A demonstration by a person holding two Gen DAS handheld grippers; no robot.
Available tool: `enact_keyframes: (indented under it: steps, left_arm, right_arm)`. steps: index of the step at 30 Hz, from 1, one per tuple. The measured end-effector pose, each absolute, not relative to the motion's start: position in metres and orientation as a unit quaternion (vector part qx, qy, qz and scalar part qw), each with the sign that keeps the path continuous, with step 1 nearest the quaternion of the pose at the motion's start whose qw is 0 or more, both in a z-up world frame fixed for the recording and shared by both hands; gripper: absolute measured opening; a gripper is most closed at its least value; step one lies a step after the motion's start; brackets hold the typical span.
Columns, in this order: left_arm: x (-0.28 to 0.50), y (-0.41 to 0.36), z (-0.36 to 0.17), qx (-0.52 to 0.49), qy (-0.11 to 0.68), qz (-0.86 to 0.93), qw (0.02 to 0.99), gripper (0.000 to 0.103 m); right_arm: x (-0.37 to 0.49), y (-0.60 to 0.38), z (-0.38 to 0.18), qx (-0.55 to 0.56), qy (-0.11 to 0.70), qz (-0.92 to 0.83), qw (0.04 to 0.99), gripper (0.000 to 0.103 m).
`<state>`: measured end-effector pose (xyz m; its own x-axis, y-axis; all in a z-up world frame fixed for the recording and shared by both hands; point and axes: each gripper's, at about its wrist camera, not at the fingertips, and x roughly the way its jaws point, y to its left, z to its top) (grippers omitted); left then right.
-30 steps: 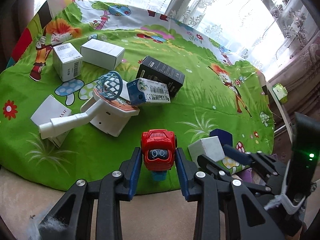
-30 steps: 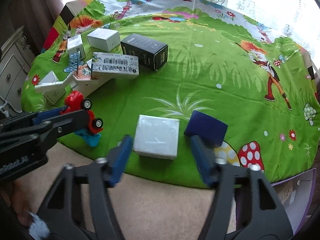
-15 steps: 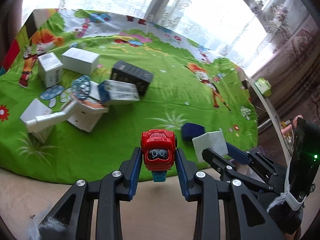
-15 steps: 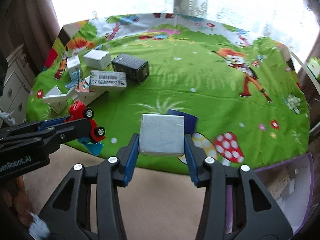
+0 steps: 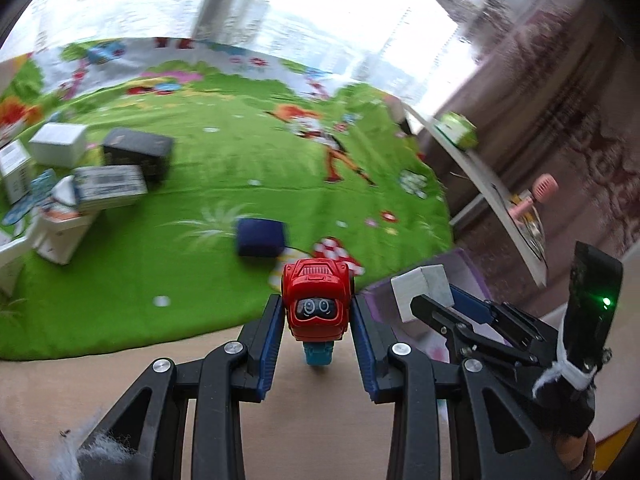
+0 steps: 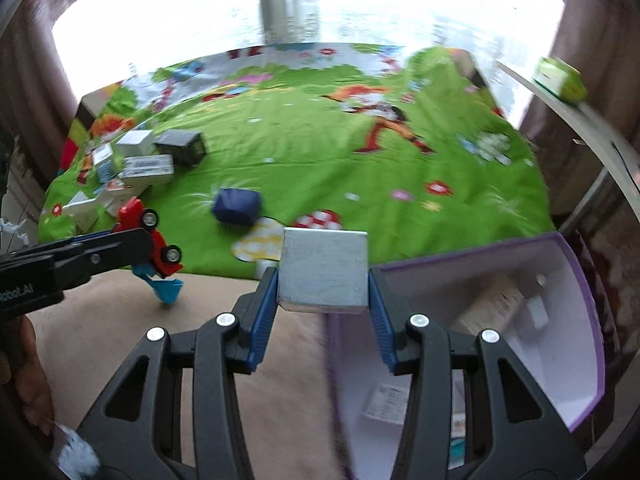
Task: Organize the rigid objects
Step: 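Carry car and cube over the purple box and open both tools, then move both empty tools back over the bed toward the remaining items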
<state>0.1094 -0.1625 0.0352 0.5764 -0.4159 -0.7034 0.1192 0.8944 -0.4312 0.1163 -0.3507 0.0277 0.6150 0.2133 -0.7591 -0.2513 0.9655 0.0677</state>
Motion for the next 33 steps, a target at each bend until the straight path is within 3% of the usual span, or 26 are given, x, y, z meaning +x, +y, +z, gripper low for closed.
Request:
enact_keyframes:
  steps: [19,25,28,33]
  left_arm:
    - [0.120,-0.265,0.033,-0.119,0.457,-0.255,0.843,0.035]
    - [0.125,-0.269,0.030,-0.125,0.464,-0.249,0.841,0.049]
    - [0.125,-0.264,0.030,-0.133,0.462,-0.244,0.842,0.049]
    - [0.123,-0.259,0.033,-0.138,0.455,-0.242,0.846,0.049]
  right_arm:
    - [0.110,-0.454,0.030,0.028,0.415,0.022,0.909,0.048]
    - [0.112,-0.459,0.029,0.031,0.420,0.016,0.907,0.051]
    - [0.112,-0.459,0.029,0.034,0.420,0.018,0.907,0.057]
    - [0.112,-0.454,0.029,0.034,0.422,0.025,0.906,0.059]
